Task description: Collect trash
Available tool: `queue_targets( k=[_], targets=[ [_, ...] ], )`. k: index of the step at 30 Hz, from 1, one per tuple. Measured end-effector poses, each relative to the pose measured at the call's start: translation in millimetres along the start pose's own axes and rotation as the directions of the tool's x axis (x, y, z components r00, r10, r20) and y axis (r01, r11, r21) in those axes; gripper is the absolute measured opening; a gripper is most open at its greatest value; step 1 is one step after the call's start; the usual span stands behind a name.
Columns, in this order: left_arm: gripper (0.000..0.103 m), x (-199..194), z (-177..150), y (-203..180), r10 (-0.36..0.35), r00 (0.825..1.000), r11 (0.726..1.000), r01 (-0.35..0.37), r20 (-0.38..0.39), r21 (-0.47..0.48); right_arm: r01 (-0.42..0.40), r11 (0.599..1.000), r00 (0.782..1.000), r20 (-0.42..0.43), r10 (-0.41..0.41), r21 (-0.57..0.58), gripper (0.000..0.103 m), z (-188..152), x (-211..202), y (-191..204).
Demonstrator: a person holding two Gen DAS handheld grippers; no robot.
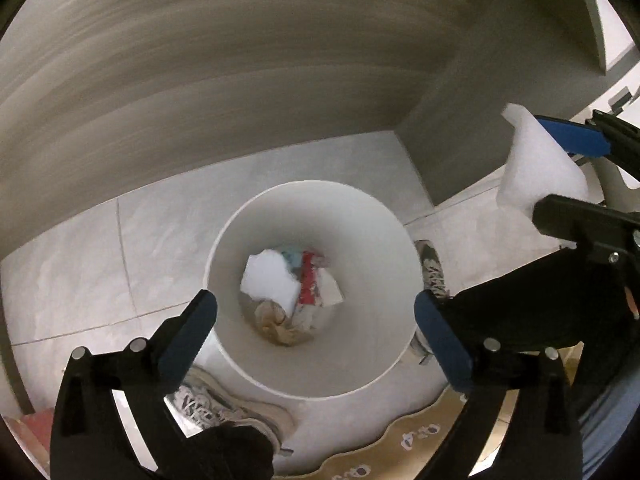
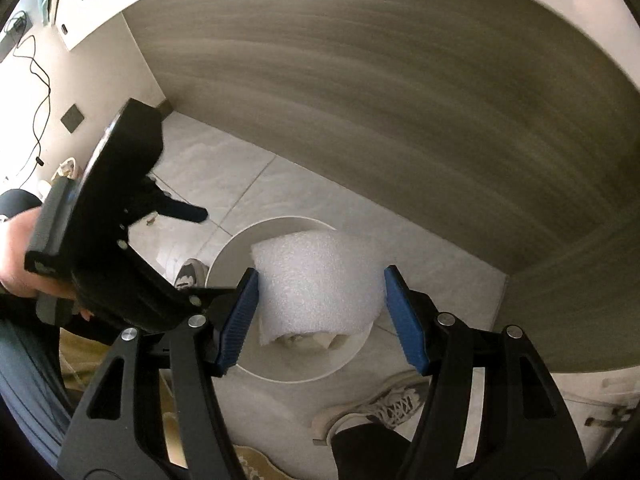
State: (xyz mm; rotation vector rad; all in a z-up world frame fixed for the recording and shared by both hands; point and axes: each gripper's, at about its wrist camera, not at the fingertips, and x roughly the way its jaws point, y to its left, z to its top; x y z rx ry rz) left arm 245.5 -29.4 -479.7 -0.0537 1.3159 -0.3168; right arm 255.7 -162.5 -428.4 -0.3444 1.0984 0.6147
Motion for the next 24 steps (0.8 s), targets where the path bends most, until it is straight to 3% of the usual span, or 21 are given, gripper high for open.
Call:
queue_targets(
  k=[5, 13, 15, 17, 18, 24],
  targets=[
    [0.097, -23, -6, 14, 0.030, 0.999, 0.999, -0.030, 0.015, -0.013, -0.031, 1.000, 0.999, -0.024, 0.031, 0.004, 0.060, 4, 10, 0],
    [0.097, -70, -15, 53, 0.049, 0.993, 0.994, -0.038, 0.111, -0.101, -0.100, 0.994, 0.987, -0.134, 0.093, -0.044, 0.061, 9, 70, 19],
    [0.097, -74, -17, 59, 0.052, 0.992, 0.992, -0.038, 0.114, -0.119, -0.098, 0.994, 0.985, -0.150, 0.089, -0.053, 0.065, 10, 78, 24],
    [0.097, -76, -18, 63, 0.048, 0.992, 0.992, -0.034, 0.115, -0.121, -0.093, 0.994, 0.982, -0.173, 0.082, -0.060, 0.091, 6, 82, 29],
    [0.097, -77, -18, 62, 0.048, 0.992, 0.992, -0.034, 0.115, -0.119, -0.082, 0.994, 0.981, -0.182, 0.069, -0.067, 0.096, 2, 81, 31],
    [0.097, -84, -16, 58, 0.056, 0.989, 0.993, -0.042, 0.134, -0.106, -0.042, 0.997, 0.983, -0.181, 0.030, -0.064, 0.098, 2, 66, 30]
  ],
)
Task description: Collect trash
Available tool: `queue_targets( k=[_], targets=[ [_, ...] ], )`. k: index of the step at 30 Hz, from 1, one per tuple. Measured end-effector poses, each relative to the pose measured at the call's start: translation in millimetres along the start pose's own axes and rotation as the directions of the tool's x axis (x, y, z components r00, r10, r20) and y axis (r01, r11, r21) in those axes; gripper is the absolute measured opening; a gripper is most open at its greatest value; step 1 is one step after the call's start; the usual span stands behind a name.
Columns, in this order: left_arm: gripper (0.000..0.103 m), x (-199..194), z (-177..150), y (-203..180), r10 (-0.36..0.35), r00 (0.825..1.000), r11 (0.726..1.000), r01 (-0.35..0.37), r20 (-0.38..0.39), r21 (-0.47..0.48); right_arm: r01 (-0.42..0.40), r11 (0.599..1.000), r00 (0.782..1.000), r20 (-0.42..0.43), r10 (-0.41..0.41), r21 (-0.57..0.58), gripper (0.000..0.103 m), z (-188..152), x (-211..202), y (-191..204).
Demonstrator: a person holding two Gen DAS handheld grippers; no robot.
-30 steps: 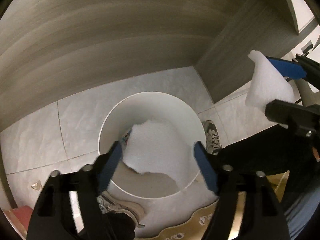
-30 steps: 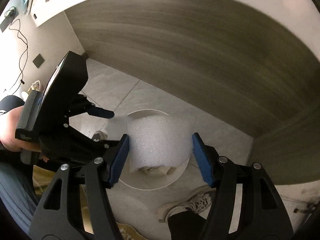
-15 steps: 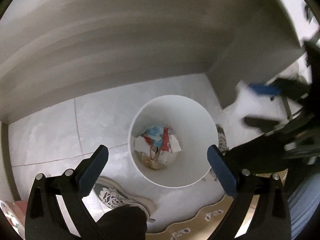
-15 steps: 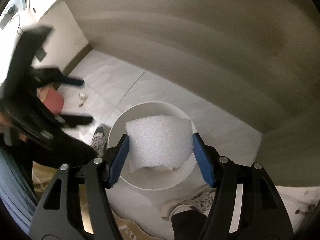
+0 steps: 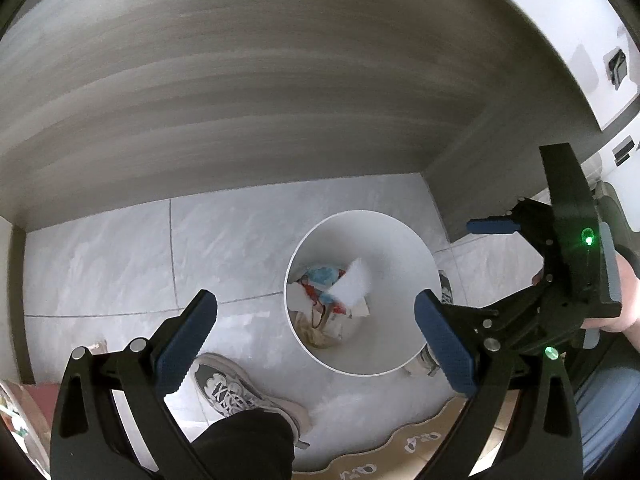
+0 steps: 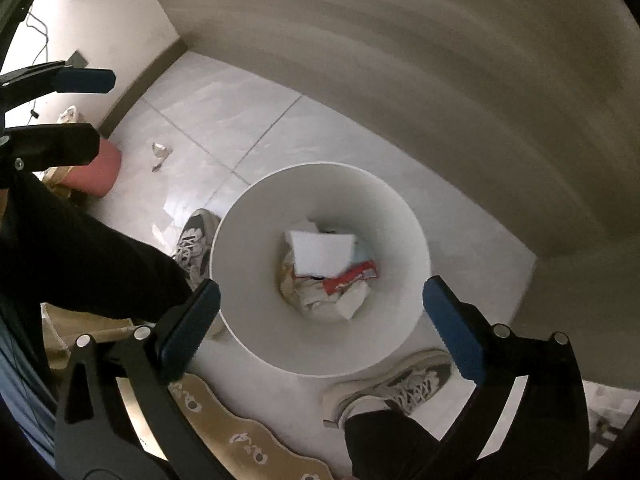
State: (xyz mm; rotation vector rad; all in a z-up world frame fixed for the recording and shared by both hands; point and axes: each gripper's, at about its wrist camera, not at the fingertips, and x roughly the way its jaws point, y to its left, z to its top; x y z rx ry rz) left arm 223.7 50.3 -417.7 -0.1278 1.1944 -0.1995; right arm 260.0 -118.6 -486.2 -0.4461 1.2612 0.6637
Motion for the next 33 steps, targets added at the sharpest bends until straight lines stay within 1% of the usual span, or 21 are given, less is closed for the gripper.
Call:
queue_targets(
  k=[1, 4, 9, 12, 16, 17, 19, 20, 22, 23, 25, 28, 29, 31, 32, 33],
  targets=[
    [0.097, -2, -2, -3, 0.005, 1.000, 1.000, -0.005, 0.010, 0.004, 0.005, 1.000, 1.000, 0.009, -0.005, 0.002, 0.098, 1, -4, 0],
    [0.097, -18, -1, -10, 0.017, 0.999, 1.000, -0.018, 0.044, 0.022, 0.023, 0.999, 0.998, 0.050, -0.024, 0.025, 0.098, -1, -33, 0],
    [0.097, -66, -6, -34, 0.032, 0.993, 0.997, -0.040, 0.111, 0.070, 0.017, 0.997, 0.986, 0.161, -0.029, 0.078, 0.098, -16, -101, 7],
    [0.097, -104, -10, -52, 0.040, 0.984, 0.993, -0.058, 0.174, 0.102, 0.024, 0.995, 0.970, 0.240, -0.045, 0.094, 0.098, -30, -149, 17],
    [0.097, -164, -18, -76, 0.046, 0.960, 0.991, -0.079, 0.276, 0.108, 0.036, 0.993, 0.940, 0.334, -0.073, 0.117, 0.098, -46, -215, 28],
    [0.097, -179, -21, -80, 0.041, 0.954, 0.992, -0.075, 0.298, 0.104, 0.043, 0.992, 0.924, 0.372, -0.085, 0.122, 0.098, -52, -239, 32],
    [0.097, -209, -26, -91, 0.032, 0.939, 0.992, -0.071, 0.342, 0.102, 0.055, 0.990, 0.900, 0.423, -0.104, 0.127, 0.098, -59, -274, 40],
    [0.097, -223, -29, -97, 0.032, 0.931, 0.992, -0.075, 0.363, 0.105, 0.057, 0.990, 0.881, 0.460, -0.111, 0.129, 0.098, -64, -296, 44],
    [0.097, -251, -34, -109, 0.029, 0.915, 0.990, -0.081, 0.401, 0.114, 0.062, 0.990, 0.855, 0.505, -0.120, 0.129, 0.098, -72, -327, 53],
    [0.097, -265, -35, -117, 0.028, 0.907, 0.990, -0.084, 0.421, 0.115, 0.073, 0.989, 0.836, 0.532, -0.131, 0.128, 0.098, -76, -346, 58],
    [0.097, -295, -40, -129, 0.020, 0.885, 0.989, -0.085, 0.465, 0.118, 0.086, 0.989, 0.805, 0.576, -0.142, 0.123, 0.098, -82, -375, 64],
    [0.097, -341, -45, -146, 0.019, 0.844, 0.987, -0.100, 0.537, 0.123, 0.114, 0.986, 0.755, 0.634, -0.166, 0.123, 0.098, -91, -417, 76],
    [0.097, -353, -47, -151, 0.023, 0.832, 0.986, -0.110, 0.554, 0.125, 0.123, 0.984, 0.738, 0.651, -0.175, 0.125, 0.098, -94, -432, 81],
    [0.097, -378, -50, -161, 0.041, 0.811, 0.983, -0.138, 0.584, 0.123, 0.134, 0.983, 0.711, 0.678, -0.186, 0.129, 0.098, -100, -457, 89],
    [0.097, -386, -51, -168, 0.044, 0.806, 0.982, -0.145, 0.591, 0.124, 0.130, 0.983, 0.702, 0.688, -0.183, 0.128, 0.098, -102, -467, 90],
    [0.097, -394, -53, -172, 0.042, 0.803, 0.981, -0.148, 0.595, 0.129, 0.123, 0.984, 0.698, 0.695, -0.176, 0.126, 0.098, -104, -477, 92]
  ],
)
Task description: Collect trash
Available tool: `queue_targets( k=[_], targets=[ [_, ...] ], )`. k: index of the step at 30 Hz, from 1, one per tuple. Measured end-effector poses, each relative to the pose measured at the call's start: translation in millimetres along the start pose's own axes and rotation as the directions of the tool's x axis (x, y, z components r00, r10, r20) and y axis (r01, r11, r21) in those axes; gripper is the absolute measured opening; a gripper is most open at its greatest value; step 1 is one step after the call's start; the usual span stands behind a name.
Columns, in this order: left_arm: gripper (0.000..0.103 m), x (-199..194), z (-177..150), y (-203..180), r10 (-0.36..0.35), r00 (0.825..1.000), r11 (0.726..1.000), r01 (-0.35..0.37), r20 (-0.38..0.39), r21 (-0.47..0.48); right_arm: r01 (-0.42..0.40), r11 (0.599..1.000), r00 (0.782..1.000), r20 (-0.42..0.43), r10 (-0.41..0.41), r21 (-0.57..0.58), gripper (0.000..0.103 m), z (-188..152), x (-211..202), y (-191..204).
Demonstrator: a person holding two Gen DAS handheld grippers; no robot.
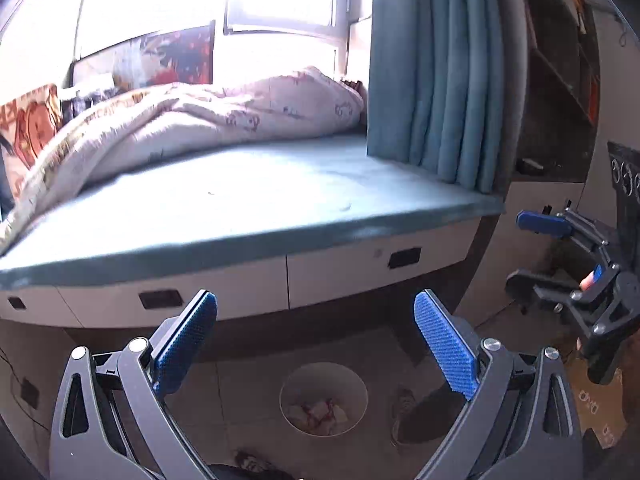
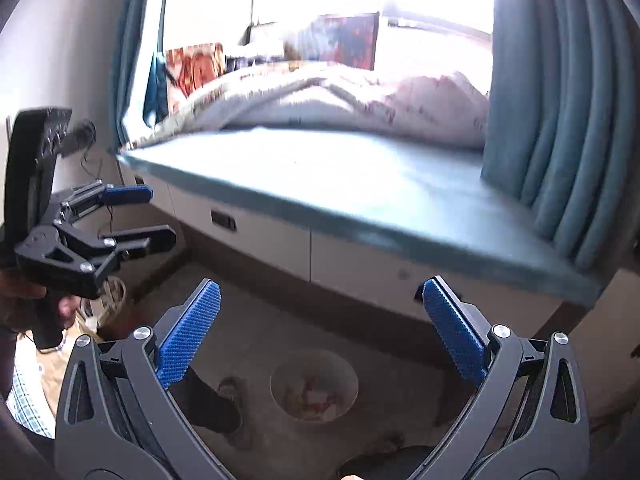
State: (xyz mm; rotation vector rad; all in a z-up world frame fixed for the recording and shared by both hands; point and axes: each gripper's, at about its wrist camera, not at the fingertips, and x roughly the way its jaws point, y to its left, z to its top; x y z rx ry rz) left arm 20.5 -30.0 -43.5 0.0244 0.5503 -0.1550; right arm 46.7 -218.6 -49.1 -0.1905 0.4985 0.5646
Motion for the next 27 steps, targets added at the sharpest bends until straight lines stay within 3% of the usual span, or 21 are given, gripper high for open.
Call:
queue_targets(
  k=[10, 19, 27],
  targets=[
    [0.097, -59, 15, -17, 0.010, 0.997, 1.000, -0.010, 0.075, 0.001, 0.011, 1.000, 0.997, 0.077, -0.012, 0.015, 0.098, 12, -59, -1],
    [0.097, -59, 9, -20, 0.050, 0.996, 0.999, -0.050, 0.071, -0.005, 0.022, 1.000, 0.997, 0.067, -0.023, 0.018, 0.098, 4, -58, 2],
    [0.097, -55, 4, -19, 0.018, 0.997, 1.000, -0.017, 0.072, -0.013, 0.025, 1.000, 0.998, 0.061, -0.025, -0.004, 0.098, 2, -56, 9]
  ],
)
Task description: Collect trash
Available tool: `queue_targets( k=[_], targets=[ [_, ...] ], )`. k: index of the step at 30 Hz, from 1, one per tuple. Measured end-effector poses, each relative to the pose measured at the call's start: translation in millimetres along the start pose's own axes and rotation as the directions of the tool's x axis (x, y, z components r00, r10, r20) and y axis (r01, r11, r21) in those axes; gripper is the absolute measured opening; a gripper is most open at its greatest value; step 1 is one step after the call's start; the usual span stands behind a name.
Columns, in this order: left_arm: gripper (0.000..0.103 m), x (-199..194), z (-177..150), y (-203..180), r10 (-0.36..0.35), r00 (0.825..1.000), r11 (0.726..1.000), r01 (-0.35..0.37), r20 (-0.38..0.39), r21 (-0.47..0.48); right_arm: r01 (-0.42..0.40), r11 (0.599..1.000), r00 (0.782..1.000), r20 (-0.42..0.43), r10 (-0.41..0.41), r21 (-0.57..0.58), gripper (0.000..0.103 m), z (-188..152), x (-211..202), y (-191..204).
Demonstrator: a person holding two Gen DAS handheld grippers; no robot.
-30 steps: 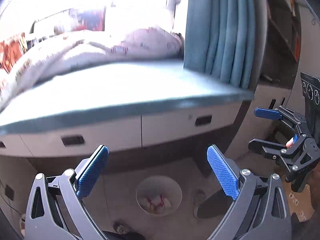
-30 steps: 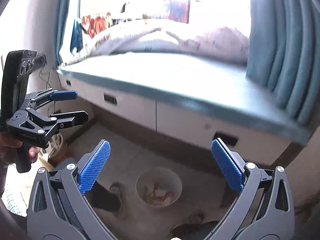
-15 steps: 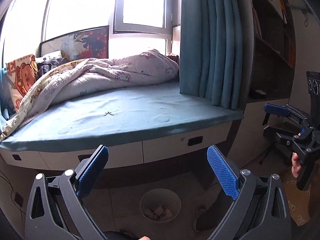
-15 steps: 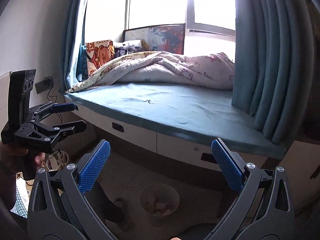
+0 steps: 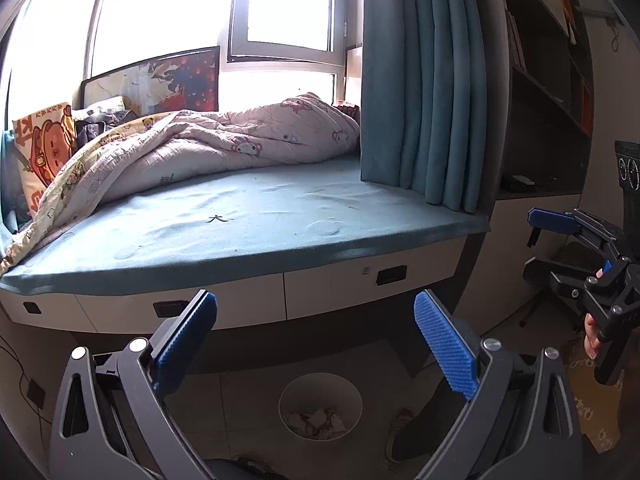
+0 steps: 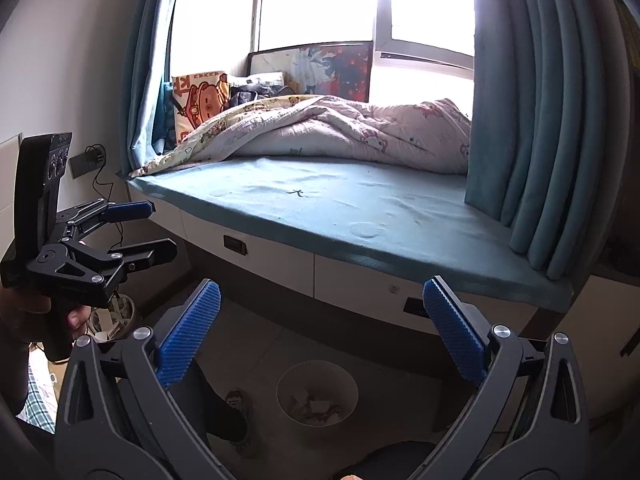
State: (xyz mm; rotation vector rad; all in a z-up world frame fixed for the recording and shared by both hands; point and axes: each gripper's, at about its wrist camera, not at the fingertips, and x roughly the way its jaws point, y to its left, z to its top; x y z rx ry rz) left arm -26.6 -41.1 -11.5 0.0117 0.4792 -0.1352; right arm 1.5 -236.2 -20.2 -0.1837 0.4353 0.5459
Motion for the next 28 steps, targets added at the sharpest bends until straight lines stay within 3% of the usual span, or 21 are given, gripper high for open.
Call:
queue_targets(
  k=[11, 17, 20, 25, 28],
  targets=[
    [0.097, -8, 1, -8, -0.005, 0.999, 1.000, 0.005, 0.049, 0.016, -0.002, 1.000, 1.000, 0.008, 0.002, -0.003, 0.098, -2, -1, 2],
    [0.097, -9, 1, -12, -0.044, 0.997, 0.999, 0.042, 0.059, 0.030, 0.002, 1.000, 1.000, 0.010, -0.002, -0.002, 0.098, -3, -2, 2],
    [0.097, -10, 0, -14, -0.030, 0.997, 0.999, 0.026, 0.076, 0.046, 0.000, 1.000, 1.000, 0.010, 0.000, -0.001, 0.098, -3, -1, 1],
    [0.097, -9, 0, -14, 0.084, 0.991, 0.995, -0.089, 0.108, 0.050, 0.002, 1.000, 1.000, 0.009, -0.002, 0.003, 0.098, -3, -1, 1],
    [0.097, -8, 1, -14, 0.063, 0.993, 0.996, -0.069, 0.104, 0.055, 0.004, 1.000, 1.000, 0.005, -0.004, 0.001, 0.098, -4, 0, 1]
  ],
)
